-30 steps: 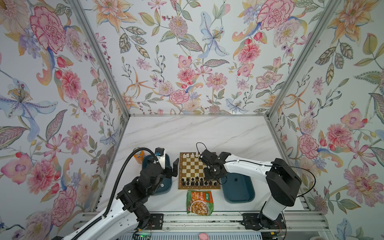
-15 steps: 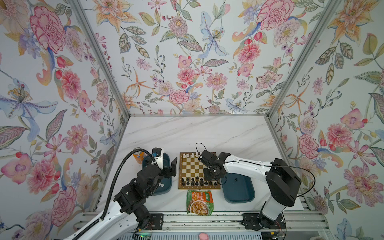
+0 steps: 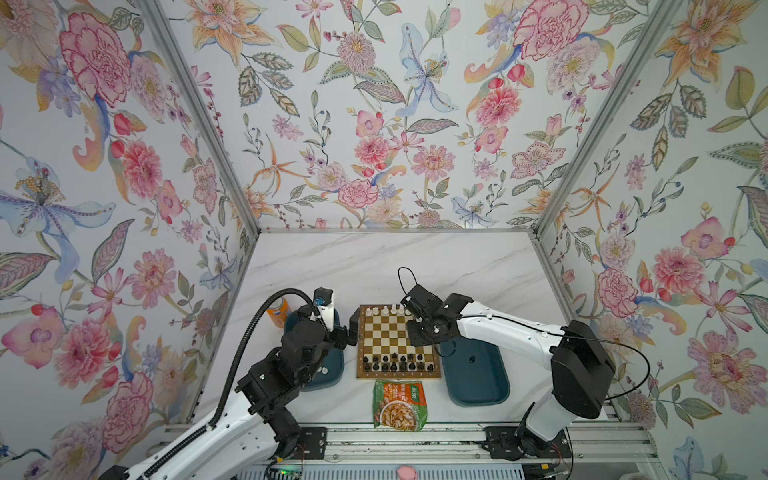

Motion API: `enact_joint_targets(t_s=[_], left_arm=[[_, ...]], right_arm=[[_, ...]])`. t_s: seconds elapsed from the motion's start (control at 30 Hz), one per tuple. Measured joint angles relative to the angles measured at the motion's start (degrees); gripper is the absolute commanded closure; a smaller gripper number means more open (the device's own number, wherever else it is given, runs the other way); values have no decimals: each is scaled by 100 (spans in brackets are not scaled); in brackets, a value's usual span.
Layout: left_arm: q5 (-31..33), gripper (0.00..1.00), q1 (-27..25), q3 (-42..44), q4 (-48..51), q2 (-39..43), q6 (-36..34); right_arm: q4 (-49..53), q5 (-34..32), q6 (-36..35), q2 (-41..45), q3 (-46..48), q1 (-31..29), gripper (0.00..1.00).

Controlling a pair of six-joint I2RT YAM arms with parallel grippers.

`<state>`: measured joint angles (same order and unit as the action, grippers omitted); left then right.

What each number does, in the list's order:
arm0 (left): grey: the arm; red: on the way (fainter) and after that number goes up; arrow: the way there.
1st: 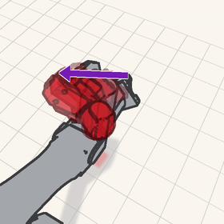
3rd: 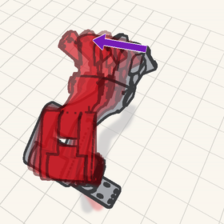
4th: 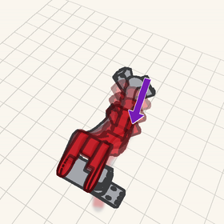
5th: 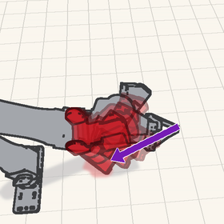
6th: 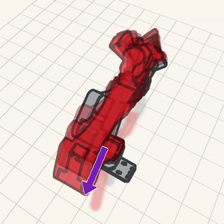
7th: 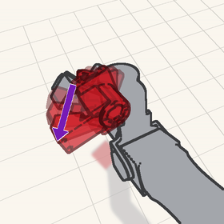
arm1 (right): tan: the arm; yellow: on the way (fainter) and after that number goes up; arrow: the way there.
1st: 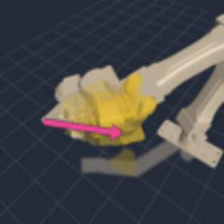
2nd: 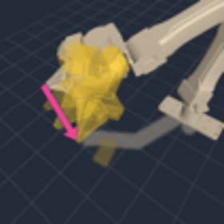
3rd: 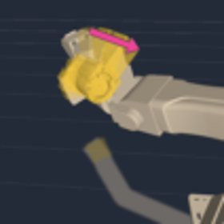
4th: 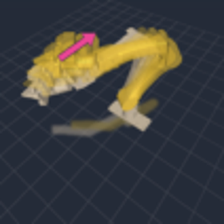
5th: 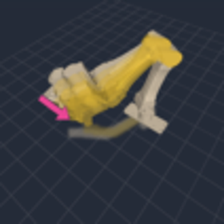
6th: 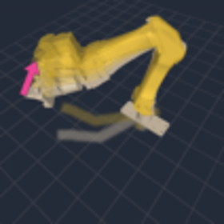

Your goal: Set up the chess pieces on the board

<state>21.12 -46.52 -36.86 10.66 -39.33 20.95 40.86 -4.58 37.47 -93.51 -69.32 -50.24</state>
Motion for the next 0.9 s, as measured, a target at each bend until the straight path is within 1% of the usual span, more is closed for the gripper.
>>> enact_joint_targets(t_s=[0.13,0.2,0.27,0.37,0.5,0.57,0.67,0.9], left_arm=[[-184,1,-9,-74,-302,-275,-59],[-282,1,-72,-74,-470,-426,-50],[-326,1,-240,-74,-688,-627,4],[-385,1,-743,-72,-1123,-1102,94],[-439,1,-1447,-138,-1565,-2011,94],[-470,1,-1668,-238,-1683,-2455,94],[-577,1,-1768,-348,-1867,-2822,96],[-546,1,-1768,-507,-2100,-2887,70]], right_arm=[[116,-151,-15,632,125,195,69],[164,-238,9,1169,444,326,69],[251,-280,72,1652,820,501,70],[382,-291,197,2315,1582,909,70],[608,-223,317,2870,2378,1480,71],[669,-186,354,3012,2566,1672,72],[688,-120,354,3056,2671,1814,73],[549,13,326,2769,2710,1998,73]])
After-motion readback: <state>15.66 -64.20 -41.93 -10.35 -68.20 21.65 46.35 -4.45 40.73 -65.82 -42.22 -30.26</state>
